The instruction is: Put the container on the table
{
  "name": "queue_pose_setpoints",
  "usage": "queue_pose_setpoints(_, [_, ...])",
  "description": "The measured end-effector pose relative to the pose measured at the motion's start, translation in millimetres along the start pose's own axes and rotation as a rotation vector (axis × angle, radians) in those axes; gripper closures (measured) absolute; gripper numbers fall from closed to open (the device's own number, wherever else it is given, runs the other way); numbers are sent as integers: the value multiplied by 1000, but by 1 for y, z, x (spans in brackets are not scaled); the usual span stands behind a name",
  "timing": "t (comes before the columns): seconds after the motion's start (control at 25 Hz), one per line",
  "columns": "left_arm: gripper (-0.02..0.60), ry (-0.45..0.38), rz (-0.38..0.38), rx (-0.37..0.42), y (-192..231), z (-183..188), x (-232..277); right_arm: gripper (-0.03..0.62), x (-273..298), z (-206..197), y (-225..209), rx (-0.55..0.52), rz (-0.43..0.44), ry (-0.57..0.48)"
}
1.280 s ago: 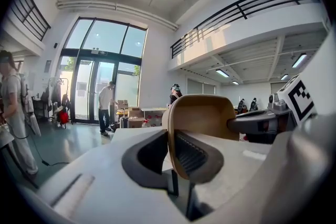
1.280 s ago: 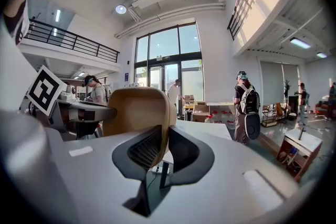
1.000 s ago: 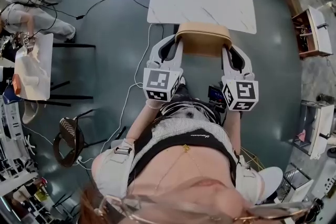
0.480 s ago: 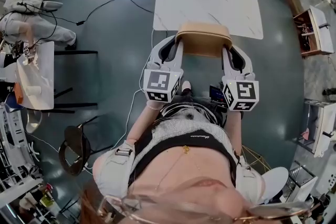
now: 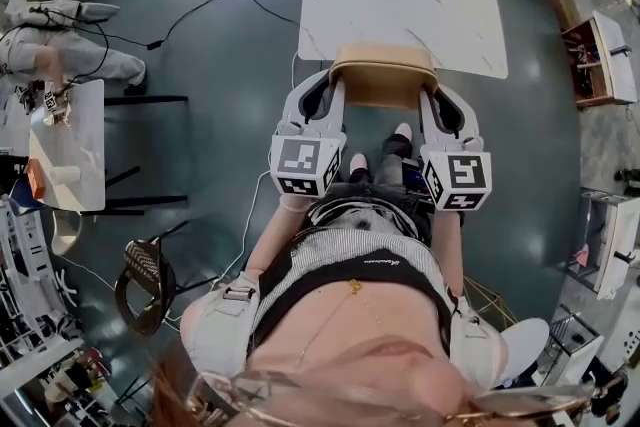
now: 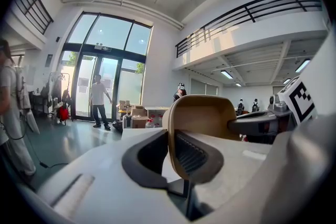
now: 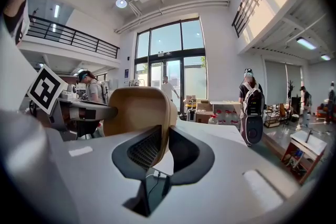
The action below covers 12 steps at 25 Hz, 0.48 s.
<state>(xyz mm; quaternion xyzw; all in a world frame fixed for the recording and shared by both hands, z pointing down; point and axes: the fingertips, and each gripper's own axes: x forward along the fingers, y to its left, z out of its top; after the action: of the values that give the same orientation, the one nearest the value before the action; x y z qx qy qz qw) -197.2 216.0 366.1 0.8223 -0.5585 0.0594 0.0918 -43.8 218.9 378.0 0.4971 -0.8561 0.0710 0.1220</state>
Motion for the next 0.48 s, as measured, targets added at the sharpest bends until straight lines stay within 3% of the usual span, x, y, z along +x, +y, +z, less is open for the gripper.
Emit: queue_pose_setpoints(0.48, [549,22,58,2,14,4,45,520,46,4,-30,0,57,12])
